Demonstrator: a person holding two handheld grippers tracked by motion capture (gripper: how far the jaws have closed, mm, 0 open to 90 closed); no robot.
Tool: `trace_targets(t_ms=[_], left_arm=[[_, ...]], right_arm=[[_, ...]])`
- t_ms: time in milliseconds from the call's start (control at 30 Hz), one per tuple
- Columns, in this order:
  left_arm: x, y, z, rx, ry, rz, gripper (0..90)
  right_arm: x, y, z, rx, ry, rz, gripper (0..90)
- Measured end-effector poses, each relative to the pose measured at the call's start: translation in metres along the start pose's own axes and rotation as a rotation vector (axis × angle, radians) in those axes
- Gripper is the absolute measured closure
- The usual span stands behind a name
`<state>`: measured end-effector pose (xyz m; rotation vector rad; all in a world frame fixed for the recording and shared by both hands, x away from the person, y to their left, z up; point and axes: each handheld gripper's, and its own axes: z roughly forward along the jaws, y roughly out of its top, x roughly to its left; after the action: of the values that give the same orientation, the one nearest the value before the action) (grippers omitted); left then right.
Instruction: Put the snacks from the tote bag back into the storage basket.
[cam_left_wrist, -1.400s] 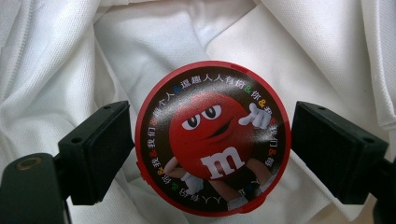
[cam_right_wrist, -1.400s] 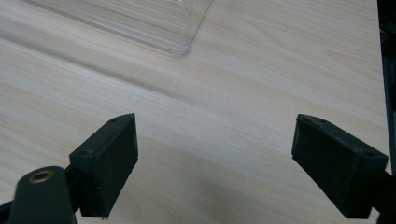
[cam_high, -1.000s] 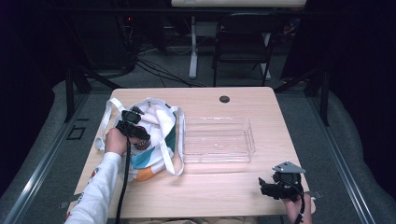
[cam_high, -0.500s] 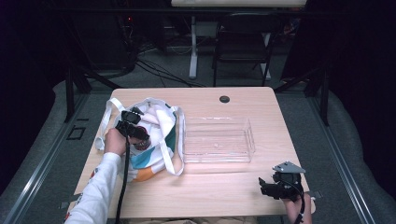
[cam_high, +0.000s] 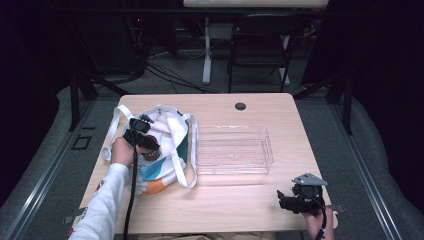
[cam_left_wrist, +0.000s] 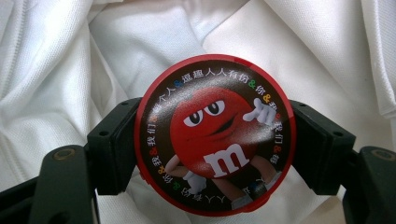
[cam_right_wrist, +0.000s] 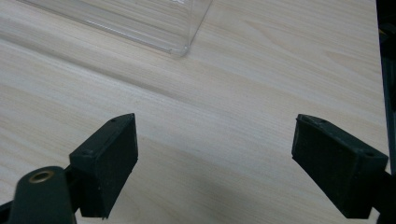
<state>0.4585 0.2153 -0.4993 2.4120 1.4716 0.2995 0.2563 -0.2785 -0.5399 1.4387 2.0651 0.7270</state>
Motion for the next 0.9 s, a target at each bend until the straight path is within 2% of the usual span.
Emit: trace_targets(t_ms=[300,900], left_arm=[[-0.002,0.0,-0.007,-0.023,0.001,0.01,25.7],[-0.003,-0.001,-0.023,-0.039,-0.01,0.027,25.7]], right_arm=[[0.0,0.0,0.0,-0.002,0.001,0.001,14.0],[0.001,0.0,0.0,0.001,-0.001,0.001,14.0]])
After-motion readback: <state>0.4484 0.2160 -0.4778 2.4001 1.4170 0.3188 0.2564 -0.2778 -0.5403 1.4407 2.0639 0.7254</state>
